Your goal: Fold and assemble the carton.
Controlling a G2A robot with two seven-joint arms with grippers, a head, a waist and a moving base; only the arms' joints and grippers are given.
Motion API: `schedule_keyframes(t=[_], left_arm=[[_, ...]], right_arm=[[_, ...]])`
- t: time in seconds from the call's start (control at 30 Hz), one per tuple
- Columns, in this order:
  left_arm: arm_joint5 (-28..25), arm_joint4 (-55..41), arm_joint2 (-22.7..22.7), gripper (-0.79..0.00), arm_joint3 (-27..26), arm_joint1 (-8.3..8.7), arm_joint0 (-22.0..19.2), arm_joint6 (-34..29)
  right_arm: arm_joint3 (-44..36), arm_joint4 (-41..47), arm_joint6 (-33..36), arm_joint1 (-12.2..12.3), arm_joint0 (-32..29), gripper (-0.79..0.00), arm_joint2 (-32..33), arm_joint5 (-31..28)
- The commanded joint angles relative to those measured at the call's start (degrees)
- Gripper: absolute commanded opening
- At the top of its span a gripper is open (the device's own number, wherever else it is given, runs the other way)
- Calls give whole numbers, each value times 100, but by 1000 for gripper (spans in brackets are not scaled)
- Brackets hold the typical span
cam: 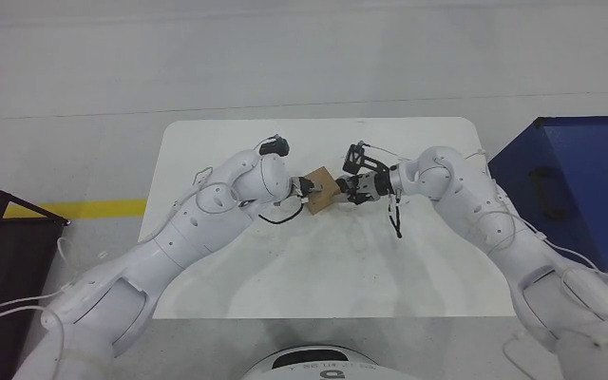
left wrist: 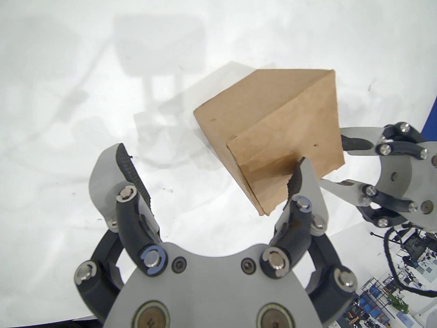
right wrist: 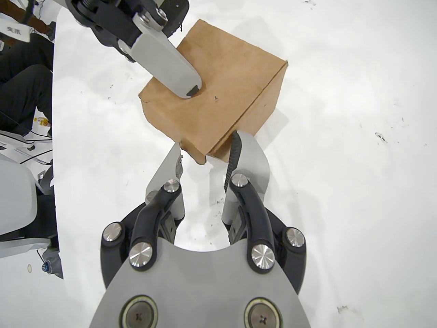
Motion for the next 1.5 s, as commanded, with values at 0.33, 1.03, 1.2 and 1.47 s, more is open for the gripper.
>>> schedule_keyframes(t=[0.33, 1.03, 1.2, 1.47], left_arm=[[-220, -427, -581, 0, 113, 27, 170, 325], [-736, -965, -593, 0, 1326, -256, -110, 404], [-776, -961, -550, 0, 1454, -314, -168, 381], [-927, -1074, -736, 0, 1487, -316, -205, 305]], right_arm=[[-141, -234, -401, 27, -150, -351, 199, 11], [-790, -1387, -1312, 73, -585, -437, 571, 817], [-926, -1626, -1395, 70, -691, -437, 620, 1029], [-947, -1639, -1585, 128, -796, -416, 856, 547]])
